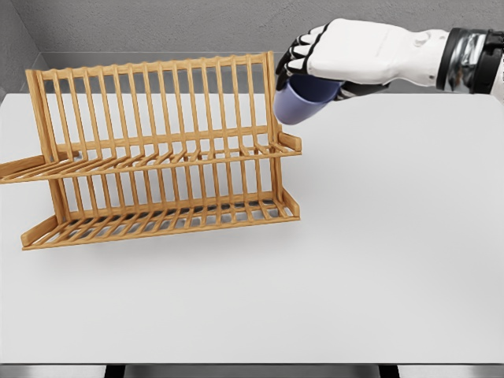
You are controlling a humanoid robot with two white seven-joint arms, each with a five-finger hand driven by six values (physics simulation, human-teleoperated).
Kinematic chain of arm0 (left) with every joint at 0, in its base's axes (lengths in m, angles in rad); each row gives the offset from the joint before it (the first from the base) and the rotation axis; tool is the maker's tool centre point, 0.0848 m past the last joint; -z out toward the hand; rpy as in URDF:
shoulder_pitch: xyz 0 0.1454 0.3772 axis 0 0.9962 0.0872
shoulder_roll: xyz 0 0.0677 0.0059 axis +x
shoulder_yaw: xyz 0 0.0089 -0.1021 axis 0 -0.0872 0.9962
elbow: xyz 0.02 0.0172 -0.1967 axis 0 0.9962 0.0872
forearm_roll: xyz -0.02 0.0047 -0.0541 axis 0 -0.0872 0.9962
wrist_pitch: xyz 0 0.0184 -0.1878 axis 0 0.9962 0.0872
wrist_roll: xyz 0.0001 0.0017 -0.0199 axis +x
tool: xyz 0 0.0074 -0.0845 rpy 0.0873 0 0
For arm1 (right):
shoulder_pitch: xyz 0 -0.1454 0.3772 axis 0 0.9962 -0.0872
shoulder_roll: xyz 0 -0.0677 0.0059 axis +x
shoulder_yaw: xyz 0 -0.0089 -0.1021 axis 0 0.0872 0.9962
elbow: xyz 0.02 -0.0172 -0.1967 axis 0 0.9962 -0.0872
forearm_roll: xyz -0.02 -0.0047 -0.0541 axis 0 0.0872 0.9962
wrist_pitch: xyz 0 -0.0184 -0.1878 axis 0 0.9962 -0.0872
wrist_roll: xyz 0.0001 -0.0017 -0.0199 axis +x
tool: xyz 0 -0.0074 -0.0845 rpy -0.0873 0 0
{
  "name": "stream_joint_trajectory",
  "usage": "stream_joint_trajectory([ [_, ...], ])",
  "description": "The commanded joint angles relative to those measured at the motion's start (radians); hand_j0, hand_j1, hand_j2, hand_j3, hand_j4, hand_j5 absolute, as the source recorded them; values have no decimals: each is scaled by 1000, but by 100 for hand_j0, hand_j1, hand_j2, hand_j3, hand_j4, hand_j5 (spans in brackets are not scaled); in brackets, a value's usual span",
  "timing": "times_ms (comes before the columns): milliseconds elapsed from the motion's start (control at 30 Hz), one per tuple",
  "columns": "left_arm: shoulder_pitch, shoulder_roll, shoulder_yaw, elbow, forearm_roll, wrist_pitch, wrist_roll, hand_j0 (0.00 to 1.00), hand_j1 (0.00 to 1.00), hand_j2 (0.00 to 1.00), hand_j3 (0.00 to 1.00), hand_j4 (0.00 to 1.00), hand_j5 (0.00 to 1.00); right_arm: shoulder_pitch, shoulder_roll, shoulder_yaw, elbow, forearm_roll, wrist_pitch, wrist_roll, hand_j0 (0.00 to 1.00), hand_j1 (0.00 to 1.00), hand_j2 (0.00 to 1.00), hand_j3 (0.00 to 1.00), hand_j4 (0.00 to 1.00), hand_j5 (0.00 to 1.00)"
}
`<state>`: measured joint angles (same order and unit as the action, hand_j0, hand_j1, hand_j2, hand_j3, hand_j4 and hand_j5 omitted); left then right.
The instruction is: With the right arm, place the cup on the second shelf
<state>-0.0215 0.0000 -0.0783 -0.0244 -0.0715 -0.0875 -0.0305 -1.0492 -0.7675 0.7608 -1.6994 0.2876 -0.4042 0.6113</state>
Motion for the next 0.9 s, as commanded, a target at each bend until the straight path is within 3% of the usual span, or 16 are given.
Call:
stream_joint_trajectory([
  [0, 0, 0, 0, 0, -1, 0, 0, 100, 100, 100, 100, 100, 100, 0, 8, 6, -6, -2, 1, 0, 65, 65, 65, 65, 65, 65],
  [167, 0, 0, 0, 0, 1, 0, 0, 100, 100, 100, 100, 100, 100, 0, 10, 17, -54, -2, 1, 0, 65, 65, 65, 65, 65, 65],
  [867, 0, 0, 0, 0, -1, 0, 0, 100, 100, 100, 100, 100, 100, 15, 39, 138, -51, 2, 4, 0, 66, 66, 66, 66, 66, 66],
])
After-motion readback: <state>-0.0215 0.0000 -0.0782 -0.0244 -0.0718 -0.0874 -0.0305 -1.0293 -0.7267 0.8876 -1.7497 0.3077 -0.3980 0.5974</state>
